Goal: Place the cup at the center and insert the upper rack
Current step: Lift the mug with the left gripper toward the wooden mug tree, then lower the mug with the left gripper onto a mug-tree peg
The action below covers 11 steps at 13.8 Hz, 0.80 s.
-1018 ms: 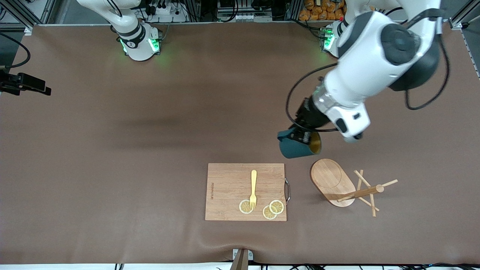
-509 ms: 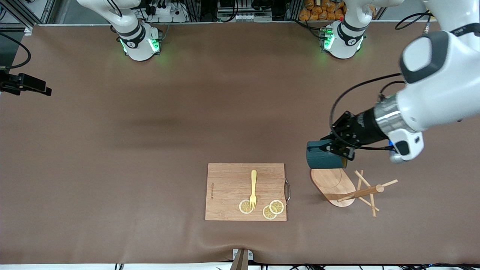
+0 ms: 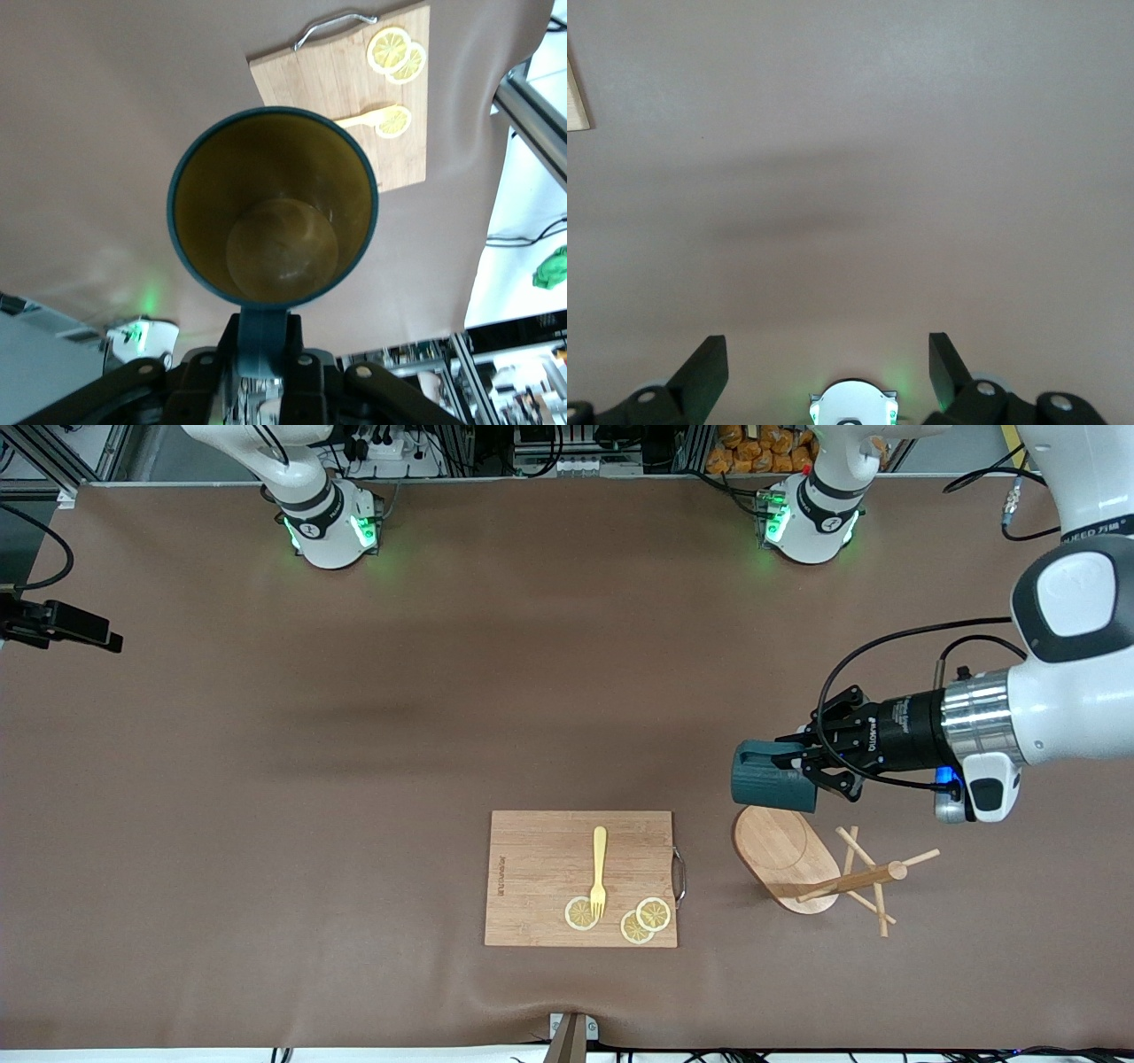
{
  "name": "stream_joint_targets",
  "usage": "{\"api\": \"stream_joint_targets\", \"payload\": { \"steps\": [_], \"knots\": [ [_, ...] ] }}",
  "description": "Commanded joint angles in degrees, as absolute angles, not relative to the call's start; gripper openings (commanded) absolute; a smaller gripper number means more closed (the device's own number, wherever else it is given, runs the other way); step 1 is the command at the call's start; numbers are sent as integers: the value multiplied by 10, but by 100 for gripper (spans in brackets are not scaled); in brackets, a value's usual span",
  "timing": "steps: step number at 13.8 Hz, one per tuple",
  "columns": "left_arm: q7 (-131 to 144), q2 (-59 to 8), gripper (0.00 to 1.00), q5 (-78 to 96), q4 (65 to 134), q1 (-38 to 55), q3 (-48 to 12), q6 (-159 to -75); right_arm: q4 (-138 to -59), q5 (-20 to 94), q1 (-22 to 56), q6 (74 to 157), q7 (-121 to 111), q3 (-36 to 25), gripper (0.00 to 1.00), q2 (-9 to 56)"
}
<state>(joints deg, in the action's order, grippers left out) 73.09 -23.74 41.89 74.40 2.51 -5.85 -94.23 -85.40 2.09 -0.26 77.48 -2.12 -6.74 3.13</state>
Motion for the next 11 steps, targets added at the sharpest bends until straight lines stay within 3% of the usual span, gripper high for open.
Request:
{"api": "stream_joint_targets", "payload": {
  "steps": [1,11],
  "knots": [
    [673,-251,0,466,743,-14,-64,-906,-858,8,-8,785,-17,-58,100,23],
    [564,-328,0,583,739,-78,-64,-864,-860,-9,-11,805,-50,-51,100,23]
  ]
}}
